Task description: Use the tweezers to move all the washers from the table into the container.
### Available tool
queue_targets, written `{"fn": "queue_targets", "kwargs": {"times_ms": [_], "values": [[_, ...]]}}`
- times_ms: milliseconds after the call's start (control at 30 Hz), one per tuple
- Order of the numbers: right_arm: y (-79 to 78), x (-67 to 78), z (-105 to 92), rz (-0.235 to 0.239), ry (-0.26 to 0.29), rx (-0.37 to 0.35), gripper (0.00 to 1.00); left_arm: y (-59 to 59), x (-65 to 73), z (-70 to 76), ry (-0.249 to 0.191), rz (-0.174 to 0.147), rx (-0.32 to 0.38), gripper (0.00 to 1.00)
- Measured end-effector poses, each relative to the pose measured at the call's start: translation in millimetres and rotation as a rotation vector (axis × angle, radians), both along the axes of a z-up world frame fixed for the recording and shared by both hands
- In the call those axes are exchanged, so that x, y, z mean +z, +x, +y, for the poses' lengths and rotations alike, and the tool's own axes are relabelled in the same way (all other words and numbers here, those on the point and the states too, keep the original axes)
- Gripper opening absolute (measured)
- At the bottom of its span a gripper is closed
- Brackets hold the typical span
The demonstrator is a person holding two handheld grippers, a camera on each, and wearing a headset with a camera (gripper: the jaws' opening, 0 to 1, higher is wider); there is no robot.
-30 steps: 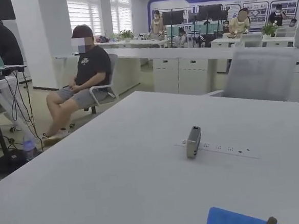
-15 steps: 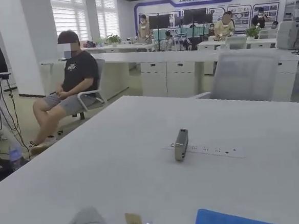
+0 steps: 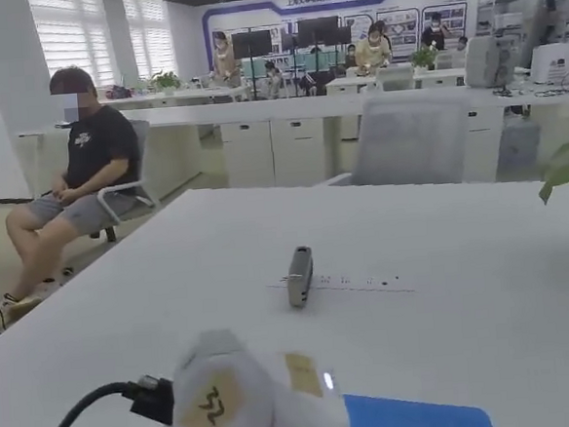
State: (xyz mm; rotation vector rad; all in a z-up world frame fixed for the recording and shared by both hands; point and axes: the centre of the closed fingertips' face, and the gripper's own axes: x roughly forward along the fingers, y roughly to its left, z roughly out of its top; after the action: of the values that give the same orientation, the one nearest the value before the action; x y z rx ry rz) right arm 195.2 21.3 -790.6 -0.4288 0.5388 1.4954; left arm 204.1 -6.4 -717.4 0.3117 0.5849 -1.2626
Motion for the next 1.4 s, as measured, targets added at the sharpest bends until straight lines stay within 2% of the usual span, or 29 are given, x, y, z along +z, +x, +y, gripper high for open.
{"fn": "queue_targets", "kwargs": {"times_ms": [67,167,200,233,333,433,600,700,733,767,833,900,1000,1133,1200,1300,1400], "values": [[-0.8,-2.2,-3.9,-0.017,-0.021,-0.001,0.04,-1.0,-2.4,-7.6,0.011,-0.001,-0.038,0.09],[-1.4,-3.6,-9.2,-0.043,-0.045,-0.002,0.04,-3.8,-10.2,-15.0,0.055,-0.010,-0.099,0.06],[-1.1,-3.5,-10.9,-0.053,-0.052,-0.003,0.04,-4.4,-12.4,-17.3,0.072,-0.025,-0.123,0.03],[-0.5,-3.5,-12.0,-0.059,-0.057,-0.006,0.04,-4.8,-12.9,-19.4,0.075,-0.036,-0.136,0.00],[2.6,-5.0,-15.1,-0.078,-0.081,-0.014,0.04,-5.3,-16.9,-23.9,0.091,-0.038,-0.157,0.00],[5.8,-9.7,-15.4,-0.096,-0.112,-0.019,0.04,-6.2,-22.2,-21.9,0.114,-0.051,-0.191,0.00],[9.2,-20.4,-7.5,-0.087,-0.124,-0.041,0.05,-1.9,-35.0,-3.7,0.148,-0.065,-0.199,0.00],[12.0,-25.5,0.9,-0.054,-0.089,-0.083,0.10,0.9,-46.6,14.3,0.170,-0.044,-0.192,0.00],[12.4,-24.2,3.2,-0.041,-0.065,-0.103,0.13,2.2,-45.5,17.9,0.157,-0.050,-0.191,0.00],[12.4,-21.9,4.9,-0.010,-0.030,-0.136,0.17,3.0,-47.3,25.0,0.151,-0.024,-0.174,0.00],[14.0,-18.7,-0.5,-0.001,-0.015,-0.175,0.23,4.8,-52.4,38.2,0.157,-0.011,-0.164,0.00],[15.0,-13.7,-9.1,-0.011,-0.005,-0.204,0.26,4.7,-60.3,50.4,0.184,-0.004,-0.161,0.00],[20.8,-3.3,-35.9,-0.042,0.003,-0.292,0.31,3.0,-80.9,70.3,0.236,0.015,-0.159,0.00],[30.5,12.5,-72.1,-0.091,0.025,-0.415,0.41,2.2,-105.6,82.2,0.279,0.037,-0.157,0.00],[36.0,24.1,-90.2,-0.115,0.064,-0.494,0.47,1.7,-115.7,85.0,0.303,0.050,-0.160,0.00],[41.7,41.4,-110.3,-0.149,0.136,-0.588,0.57,2.1,-128.7,88.1,0.350,0.049,-0.184,0.00],[43.8,55.0,-122.2,-0.175,0.216,-0.659,0.68,4.6,-137.7,88.8,0.378,0.055,-0.196,0.00]]}}
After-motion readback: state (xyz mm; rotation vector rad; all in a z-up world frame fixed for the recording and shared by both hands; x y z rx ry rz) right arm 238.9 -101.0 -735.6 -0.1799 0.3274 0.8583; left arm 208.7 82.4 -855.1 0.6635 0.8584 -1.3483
